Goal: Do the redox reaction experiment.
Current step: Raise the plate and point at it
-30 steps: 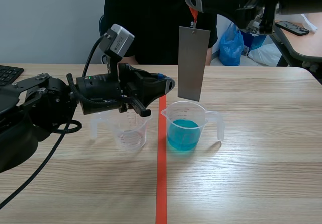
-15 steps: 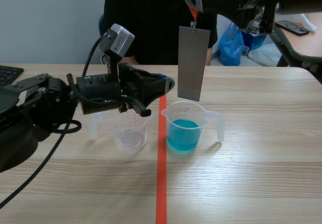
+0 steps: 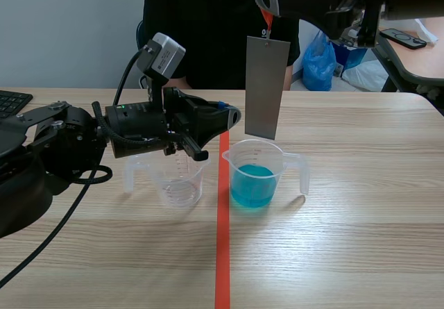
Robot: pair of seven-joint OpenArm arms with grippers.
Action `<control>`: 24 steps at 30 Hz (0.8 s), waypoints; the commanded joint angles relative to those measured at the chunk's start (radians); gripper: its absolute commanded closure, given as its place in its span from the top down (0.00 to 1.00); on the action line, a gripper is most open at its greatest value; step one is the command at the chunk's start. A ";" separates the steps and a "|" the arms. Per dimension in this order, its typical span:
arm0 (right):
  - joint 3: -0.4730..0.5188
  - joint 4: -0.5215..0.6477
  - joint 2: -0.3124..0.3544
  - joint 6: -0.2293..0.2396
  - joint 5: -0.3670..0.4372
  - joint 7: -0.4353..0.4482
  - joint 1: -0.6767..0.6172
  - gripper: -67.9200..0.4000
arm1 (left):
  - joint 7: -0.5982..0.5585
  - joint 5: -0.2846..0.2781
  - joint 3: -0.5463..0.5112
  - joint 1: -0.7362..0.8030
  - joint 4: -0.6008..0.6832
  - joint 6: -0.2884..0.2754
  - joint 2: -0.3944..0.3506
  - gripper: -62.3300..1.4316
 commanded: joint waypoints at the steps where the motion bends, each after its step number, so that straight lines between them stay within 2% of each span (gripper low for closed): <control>1: 0.013 0.009 0.016 0.000 0.014 0.011 0.017 0.03 | -0.017 -0.012 -0.002 -0.006 0.021 -0.002 -0.003 0.09; 4: 0.013 0.009 0.016 0.000 0.014 0.011 0.017 0.03 | -0.030 -0.010 -0.002 -0.006 0.021 -0.002 -0.030 0.09; 8: 0.013 0.009 0.016 0.000 0.014 0.011 0.017 0.03 | -0.063 -0.006 -0.002 -0.006 0.021 -0.002 -0.111 0.09; 12: 0.013 0.009 0.016 0.000 0.014 0.011 0.017 0.03 | -0.118 -0.007 -0.005 0.011 0.021 -0.002 -0.233 0.09; 17: 0.013 0.009 0.016 0.000 0.014 0.011 0.017 0.03 | -0.229 -0.008 -0.013 0.077 0.021 -0.002 -0.422 0.09; 21: 0.013 0.009 0.016 0.000 0.014 0.011 0.017 0.03 | -0.333 -0.014 -0.085 0.206 0.021 -0.002 -0.556 0.09; 24: 0.013 0.009 0.016 0.000 0.014 0.011 0.017 0.03 | -0.393 -0.014 -0.190 0.352 0.021 -0.002 -0.616 0.09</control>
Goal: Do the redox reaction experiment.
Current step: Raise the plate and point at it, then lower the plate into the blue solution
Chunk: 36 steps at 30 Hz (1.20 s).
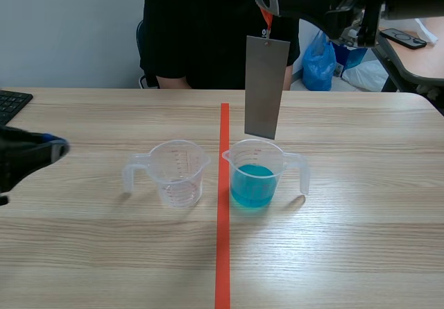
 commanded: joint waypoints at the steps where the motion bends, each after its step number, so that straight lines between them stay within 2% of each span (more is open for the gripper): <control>1: 0.013 0.009 0.016 0.000 0.011 0.011 0.017 0.03 | -0.030 -0.013 -0.075 0.085 0.021 -0.001 -0.004 0.09; 3: 0.013 0.009 0.016 0.000 0.011 0.011 0.017 0.03 | -0.050 0.000 -0.169 0.200 0.021 -0.001 -0.007 0.09; 4: 0.013 0.009 0.016 0.000 0.011 0.011 0.017 0.03 | -0.073 0.026 -0.215 0.258 0.021 -0.001 -0.004 0.09; 12: 0.012 0.008 0.016 0.000 0.011 0.011 0.016 0.03 | -0.285 0.286 -0.561 0.649 0.033 0.010 0.119 0.09; 16: 0.012 0.008 0.016 0.000 0.011 0.010 0.014 0.03 | -0.392 0.444 -0.696 0.806 0.066 0.090 0.220 0.09; 19: 0.012 0.007 0.016 0.000 0.011 0.011 0.014 0.03 | -0.476 0.568 -0.774 0.908 0.106 0.177 0.304 0.09; 23: 0.011 -0.001 0.015 0.000 0.011 0.011 0.014 0.03 | -0.558 0.709 -0.854 1.014 0.168 0.291 0.413 0.09; 27: 0.008 -0.027 0.013 0.000 0.011 0.016 0.014 0.03 | -0.607 0.834 -0.901 1.100 0.232 0.377 0.508 0.09; 33: -0.003 -0.081 0.012 0.012 0.010 0.043 0.014 0.03 | -0.665 0.933 -0.917 1.194 0.308 0.483 0.615 0.09; 36: -0.009 -0.110 0.010 0.035 0.010 0.057 0.014 0.03 | -0.668 0.938 -0.917 1.229 0.340 0.507 0.647 0.09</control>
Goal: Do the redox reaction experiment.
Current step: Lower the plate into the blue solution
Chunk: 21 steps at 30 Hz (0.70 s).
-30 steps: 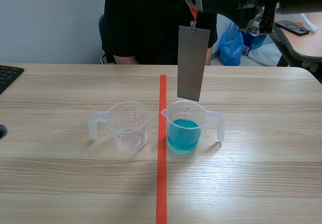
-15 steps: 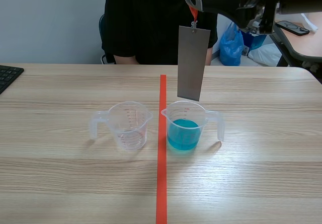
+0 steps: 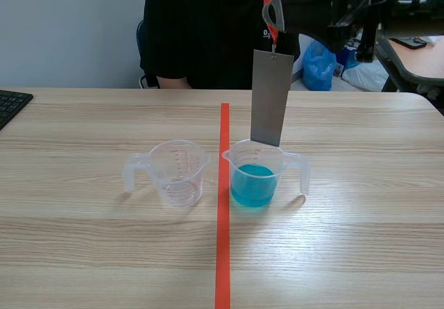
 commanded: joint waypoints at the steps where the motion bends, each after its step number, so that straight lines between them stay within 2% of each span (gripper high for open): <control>1: -0.010 -0.010 0.010 0.006 0.010 0.031 0.014 0.03 | -0.018 -0.014 -0.006 0.018 0.021 0.011 0.004 0.09; 10: -0.056 -0.110 0.008 0.017 -0.007 0.086 0.015 0.03 | -0.008 0.004 -0.006 0.016 0.029 0.015 0.009 0.09; 15: -0.083 -0.173 0.002 0.017 -0.066 0.151 0.014 0.03 | -0.007 0.025 -0.006 0.010 0.029 0.015 0.008 0.09; 21: -0.085 -0.265 -0.050 0.017 -0.157 0.196 0.014 0.03 | -0.006 0.024 -0.006 0.010 0.029 0.015 0.008 0.09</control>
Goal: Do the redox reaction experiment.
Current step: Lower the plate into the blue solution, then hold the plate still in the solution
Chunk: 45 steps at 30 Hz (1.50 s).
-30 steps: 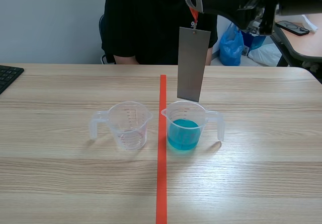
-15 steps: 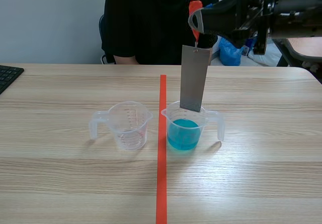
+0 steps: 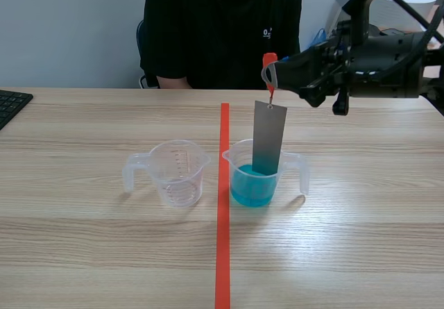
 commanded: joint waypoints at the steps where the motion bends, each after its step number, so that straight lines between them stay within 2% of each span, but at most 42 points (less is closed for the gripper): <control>1: 0.002 -0.006 -0.010 0.012 -0.002 0.029 0.015 0.03 | -0.017 -0.013 -0.006 0.008 0.006 0.005 -0.006 0.09; 9: -0.046 -0.105 -0.040 0.012 -0.110 0.118 0.015 0.03 | -0.015 -0.013 -0.006 0.000 0.006 0.005 -0.006 0.09; 15: -0.059 -0.128 -0.043 0.012 -0.152 0.145 0.015 0.03 | -0.013 -0.013 -0.006 -0.009 0.006 0.006 -0.006 0.09; 45: -0.059 -0.128 -0.042 0.012 -0.151 0.144 0.015 0.03 | -0.008 -0.013 -0.006 -0.008 0.006 0.005 -0.006 0.09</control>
